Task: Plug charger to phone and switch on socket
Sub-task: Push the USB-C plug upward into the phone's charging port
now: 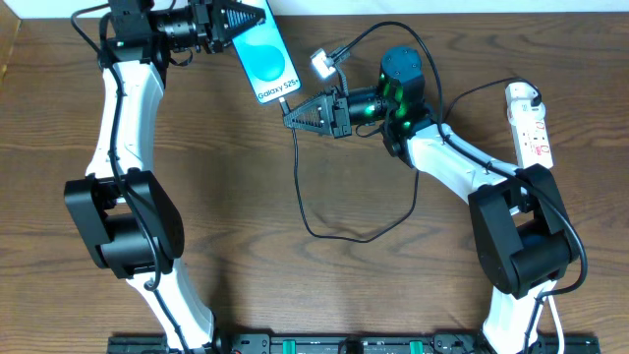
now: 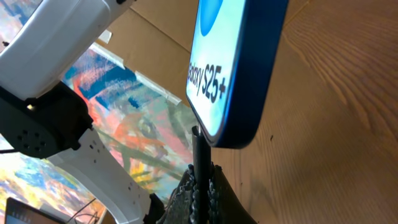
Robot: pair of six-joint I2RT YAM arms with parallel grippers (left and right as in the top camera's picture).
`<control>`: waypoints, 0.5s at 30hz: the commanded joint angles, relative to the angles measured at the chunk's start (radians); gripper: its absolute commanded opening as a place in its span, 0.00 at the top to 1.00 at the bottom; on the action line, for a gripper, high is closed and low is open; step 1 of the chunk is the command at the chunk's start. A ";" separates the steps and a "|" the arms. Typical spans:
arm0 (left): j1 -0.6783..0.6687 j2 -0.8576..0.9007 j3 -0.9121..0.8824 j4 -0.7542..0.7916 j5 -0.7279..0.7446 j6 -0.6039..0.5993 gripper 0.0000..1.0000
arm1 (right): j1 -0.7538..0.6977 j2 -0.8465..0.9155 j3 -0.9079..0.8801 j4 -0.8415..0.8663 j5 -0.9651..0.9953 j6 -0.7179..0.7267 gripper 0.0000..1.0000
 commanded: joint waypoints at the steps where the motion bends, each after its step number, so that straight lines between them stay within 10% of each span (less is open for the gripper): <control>1: 0.002 -0.018 0.002 0.005 0.036 0.010 0.92 | -0.010 -0.010 0.000 0.010 0.052 0.011 0.99; 15: -0.021 -0.018 0.002 0.005 0.036 0.046 0.93 | -0.010 -0.010 0.000 0.032 0.100 0.068 0.99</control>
